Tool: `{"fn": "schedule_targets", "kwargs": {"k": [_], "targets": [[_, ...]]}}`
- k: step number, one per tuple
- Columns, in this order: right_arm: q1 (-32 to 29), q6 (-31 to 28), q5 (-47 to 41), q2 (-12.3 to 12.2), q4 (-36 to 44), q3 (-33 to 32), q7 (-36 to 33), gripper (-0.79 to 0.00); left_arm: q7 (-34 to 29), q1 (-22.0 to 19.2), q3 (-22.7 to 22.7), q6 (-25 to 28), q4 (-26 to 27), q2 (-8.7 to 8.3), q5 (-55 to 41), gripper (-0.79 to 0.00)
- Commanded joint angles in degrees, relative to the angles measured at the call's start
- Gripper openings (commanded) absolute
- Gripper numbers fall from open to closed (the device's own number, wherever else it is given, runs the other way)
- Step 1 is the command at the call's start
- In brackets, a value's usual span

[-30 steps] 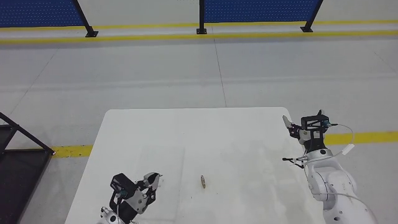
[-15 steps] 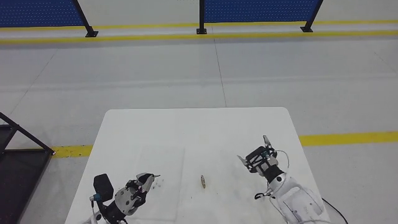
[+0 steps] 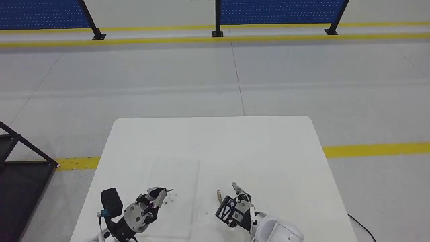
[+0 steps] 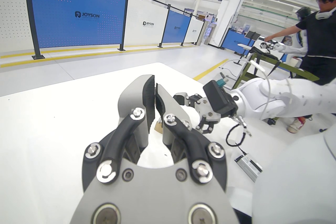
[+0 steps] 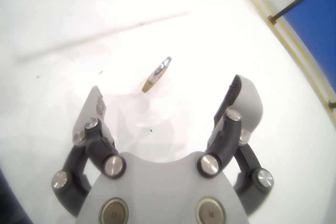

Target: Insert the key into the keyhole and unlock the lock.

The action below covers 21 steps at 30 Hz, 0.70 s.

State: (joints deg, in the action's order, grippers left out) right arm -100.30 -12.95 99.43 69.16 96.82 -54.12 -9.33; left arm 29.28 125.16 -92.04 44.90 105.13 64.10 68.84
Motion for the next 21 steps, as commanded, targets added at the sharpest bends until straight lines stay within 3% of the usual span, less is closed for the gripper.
{"fn": "schedule_targets", "kwargs": {"k": [1,7,9,10,17,21], "targets": [[1.52,0.91,-3.17,0.58,-1.68,1.06,-0.20,0.000,0.00,0.00,0.00,0.00,0.00,0.00,0.00,-0.785],[4.98,1.97,-9.15,1.81,-5.73,3.22,-0.39,-0.022,0.00,0.00,0.00,0.00,0.00,0.00,0.00,-0.785],[5.75,2.26,-10.14,2.11,-6.98,3.91,-0.65,-0.323,0.00,0.00,0.00,0.00,0.00,0.00,0.00,-0.785],[6.10,2.48,-10.38,2.26,-7.55,4.29,-0.73,-0.372,0.00,0.00,0.00,0.00,0.00,0.00,0.00,-0.785],[7.77,3.26,-11.08,2.95,-10.27,6.35,-1.17,-0.434,0.00,0.00,0.00,0.00,0.00,0.00,0.00,-0.785],[8.18,4.38,-11.00,3.15,-10.77,6.79,-1.00,-0.548,0.00,0.00,0.00,0.00,0.00,0.00,0.00,-0.785]]}}
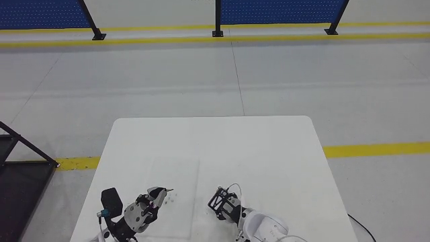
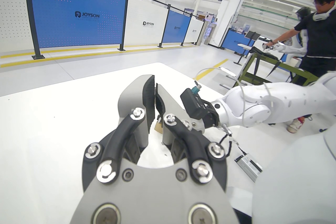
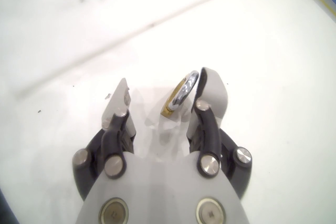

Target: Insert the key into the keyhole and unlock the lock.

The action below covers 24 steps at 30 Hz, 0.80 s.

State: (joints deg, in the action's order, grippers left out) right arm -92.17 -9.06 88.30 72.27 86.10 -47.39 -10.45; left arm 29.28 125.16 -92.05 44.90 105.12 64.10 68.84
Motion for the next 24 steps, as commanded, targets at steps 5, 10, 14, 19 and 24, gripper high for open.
{"fn": "schedule_targets", "kwargs": {"k": [5,10,14,19,24], "targets": [[-0.23,2.46,1.03,0.08,0.01,0.21,0.48,-0.690,0.00,0.00,0.00,0.00,0.00,0.00,0.00,-0.785],[-0.40,2.54,1.13,-0.04,0.68,-0.10,0.63,-0.785,0.00,0.00,0.00,0.00,0.00,0.00,0.00,-0.785],[-1.52,2.07,0.17,-0.67,4.13,-2.50,3.77,-0.785,0.00,0.00,0.00,0.00,0.00,0.00,0.00,-0.785],[-5.23,-0.48,-4.85,-2.03,12.03,-8.38,11.03,-0.785,0.00,0.00,0.00,0.00,0.00,0.00,0.00,-0.785],[-9.30,-6.83,-12.30,-3.07,18.77,-12.99,19.14,-0.785,0.00,0.00,0.00,0.00,0.00,0.00,0.00,-0.785]]}}
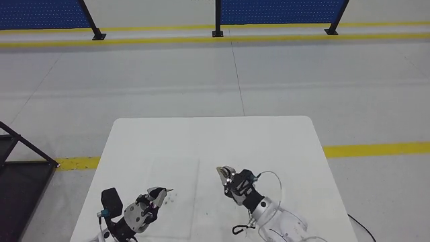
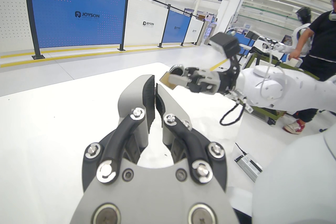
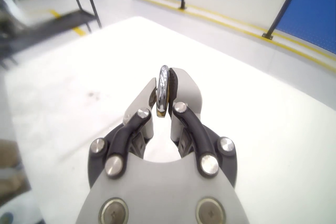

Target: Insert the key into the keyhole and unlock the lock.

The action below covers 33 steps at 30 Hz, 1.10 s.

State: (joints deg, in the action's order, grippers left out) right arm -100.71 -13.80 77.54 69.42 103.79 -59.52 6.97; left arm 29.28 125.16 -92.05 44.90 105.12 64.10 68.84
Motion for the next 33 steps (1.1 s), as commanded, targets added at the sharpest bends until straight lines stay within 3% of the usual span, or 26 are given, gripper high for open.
{"fn": "schedule_targets", "kwargs": {"k": [1,4,20,26,33], "targets": [[-1.41,-3.80,-2.65,-0.41,2.07,-1.48,3.08,-0.785,0.00,0.00,0.00,0.00,0.00,0.00,0.00,-0.785],[-3.05,-8.08,-4.81,-0.95,4.25,-3.10,5.69,-0.785,0.00,0.00,0.00,0.00,0.00,0.00,0.00,-0.785],[-4.40,-7.68,-5.50,-1.19,5.84,-4.37,6.66,-0.785,0.00,0.00,0.00,0.00,0.00,0.00,0.00,-0.785],[-2.32,-9.10,-11.55,-0.43,3.10,-1.29,11.71,-0.785,2.97,-1.39,3.27,3.99,0.27,0.42,-10.97,-0.785],[1.83,-18.05,-18.97,1.13,-3.70,5.46,23.89,-0.785,5.10,-4.05,9.27,13.10,-2.66,0.76,-25.01,-0.785]]}}
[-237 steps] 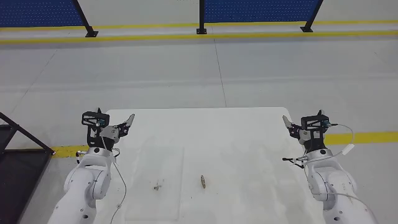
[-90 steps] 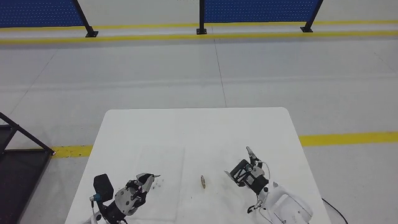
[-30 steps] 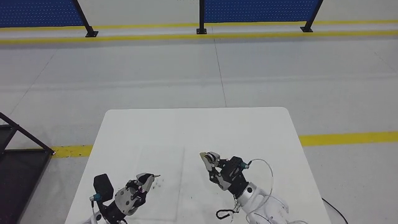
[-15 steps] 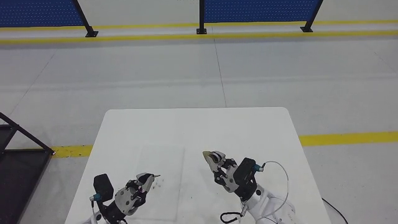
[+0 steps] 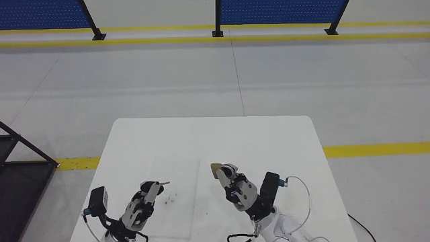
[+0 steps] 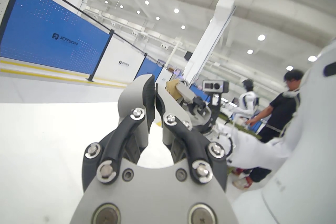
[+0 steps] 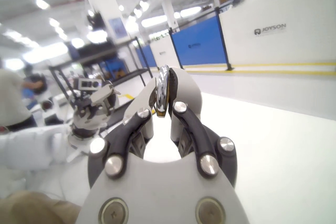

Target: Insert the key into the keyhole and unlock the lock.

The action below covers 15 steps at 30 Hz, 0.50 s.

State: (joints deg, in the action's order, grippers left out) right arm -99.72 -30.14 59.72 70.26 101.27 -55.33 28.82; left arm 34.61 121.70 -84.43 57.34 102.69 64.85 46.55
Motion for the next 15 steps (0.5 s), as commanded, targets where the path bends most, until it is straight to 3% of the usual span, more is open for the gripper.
{"fn": "schedule_targets", "kwargs": {"k": [1,9,15], "targets": [[1.68,-2.58,-1.36,0.56,-2.40,2.26,3.22,-0.785,-0.79,-1.14,2.87,0.66,-0.26,-0.06,-4.29,-0.785],[7.25,-9.70,-2.83,3.09,-8.94,10.59,13.05,-0.785,-2.93,-5.22,12.62,0.66,0.97,-1.35,-17.21,-0.785],[8.01,-9.40,-2.14,3.44,-9.77,11.26,14.23,-0.785,-3.08,-5.36,12.81,0.66,1.00,-1.43,-17.47,-0.785]]}}
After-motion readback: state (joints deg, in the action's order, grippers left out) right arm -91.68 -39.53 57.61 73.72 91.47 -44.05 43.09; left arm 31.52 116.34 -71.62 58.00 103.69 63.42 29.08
